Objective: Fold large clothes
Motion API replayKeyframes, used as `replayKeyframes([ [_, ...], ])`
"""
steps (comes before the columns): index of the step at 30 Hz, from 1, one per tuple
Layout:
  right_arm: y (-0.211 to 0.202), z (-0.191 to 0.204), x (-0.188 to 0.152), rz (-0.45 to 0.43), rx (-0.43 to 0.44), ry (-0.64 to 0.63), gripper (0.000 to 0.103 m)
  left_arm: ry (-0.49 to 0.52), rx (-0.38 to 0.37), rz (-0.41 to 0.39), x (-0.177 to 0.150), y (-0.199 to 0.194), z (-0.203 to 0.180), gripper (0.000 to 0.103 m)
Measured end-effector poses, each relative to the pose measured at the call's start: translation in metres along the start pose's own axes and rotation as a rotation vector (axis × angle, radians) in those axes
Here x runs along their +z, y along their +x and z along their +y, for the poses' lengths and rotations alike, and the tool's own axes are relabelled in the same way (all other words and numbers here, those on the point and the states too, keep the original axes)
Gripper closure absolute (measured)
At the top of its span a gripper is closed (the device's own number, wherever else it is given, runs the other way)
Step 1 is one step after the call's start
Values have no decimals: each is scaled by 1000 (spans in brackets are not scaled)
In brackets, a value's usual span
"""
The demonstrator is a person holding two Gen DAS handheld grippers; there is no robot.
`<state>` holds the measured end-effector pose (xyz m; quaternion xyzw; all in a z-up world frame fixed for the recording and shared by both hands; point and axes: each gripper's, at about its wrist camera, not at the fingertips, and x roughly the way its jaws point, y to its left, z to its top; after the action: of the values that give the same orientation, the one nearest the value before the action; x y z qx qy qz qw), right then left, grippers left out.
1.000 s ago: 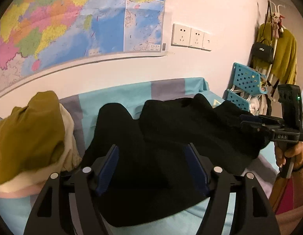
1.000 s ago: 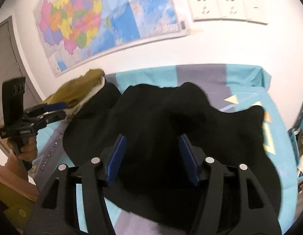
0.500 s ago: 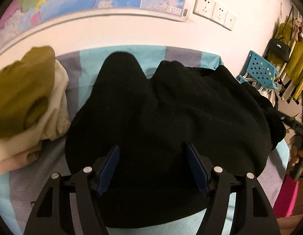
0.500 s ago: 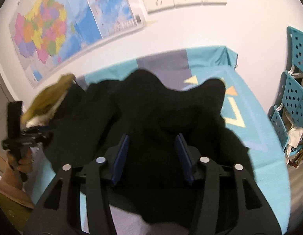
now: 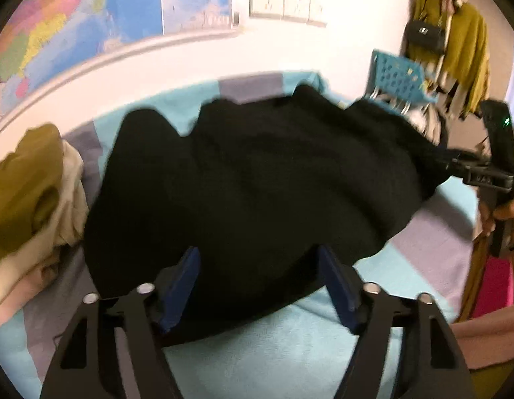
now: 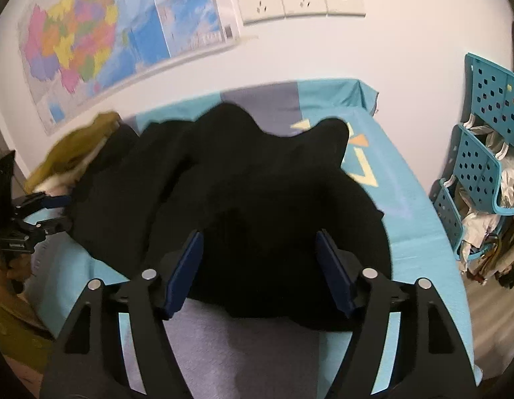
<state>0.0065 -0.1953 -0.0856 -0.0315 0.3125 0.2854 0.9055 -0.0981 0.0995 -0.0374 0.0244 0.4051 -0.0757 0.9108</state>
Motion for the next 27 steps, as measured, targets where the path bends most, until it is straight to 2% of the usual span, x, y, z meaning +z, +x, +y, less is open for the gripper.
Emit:
replayKeyframes([
  [2, 6, 1, -2, 4, -19, -20, 43, -26, 26, 2, -2, 7, 5, 61],
  [3, 6, 1, -3, 6, -27, -28, 53, -47, 28, 6, -2, 9, 10, 69],
  [4, 6, 0, -3, 5, -31, -34, 69, -67, 21, 5, -1, 7, 15, 72],
  [6, 0, -6, -2, -14, -3, -17, 91, -91, 7, 2, 2, 3, 23, 86],
  [7, -5, -6, -1, -28, -17, -20, 94, -97, 6, 0, 3, 1, 26, 88],
  [9, -17, -12, 6, -72, -10, 29, 95, -101, 60, 8, 3, -1, 29, 100],
  [11, -28, -12, 12, -122, -34, 30, 96, -109, 48, 11, 1, -2, 34, 100],
  [12, -27, -12, 14, -119, -28, 27, 96, -113, 43, 9, 0, -3, 35, 100],
  [14, -12, -17, 11, -72, -31, 51, 95, -108, 46, 10, 0, -2, 34, 98],
  [16, 8, -17, 4, 11, -51, 32, 88, -118, 29, 26, 0, 2, 35, 97],
  [17, 7, -17, 2, 0, -49, 36, 86, -122, 22, 26, 1, 2, 37, 97],
  [18, 2, -17, 2, -14, -25, 52, 79, -126, 19, 22, 1, 1, 38, 94],
  [19, -5, -19, 4, -27, -6, 68, 66, -127, 17, 16, 2, -1, 37, 91],
  [20, -12, -18, 5, -45, -17, 74, 62, -127, 26, 7, 3, -3, 38, 84],
  [22, -29, -15, 11, -84, 2, 70, 61, -130, 27, -21, 3, -11, 38, 73],
  [23, -35, -11, 14, -103, 7, 64, 61, -127, 26, -35, 3, -14, 37, 62],
  [24, -41, -5, 18, -122, 27, 48, 60, -125, 32, -46, 4, -17, 37, 57],
  [27, -41, 14, 25, -139, 83, 3, 57, -119, 29, -48, 5, -18, 35, 51],
])
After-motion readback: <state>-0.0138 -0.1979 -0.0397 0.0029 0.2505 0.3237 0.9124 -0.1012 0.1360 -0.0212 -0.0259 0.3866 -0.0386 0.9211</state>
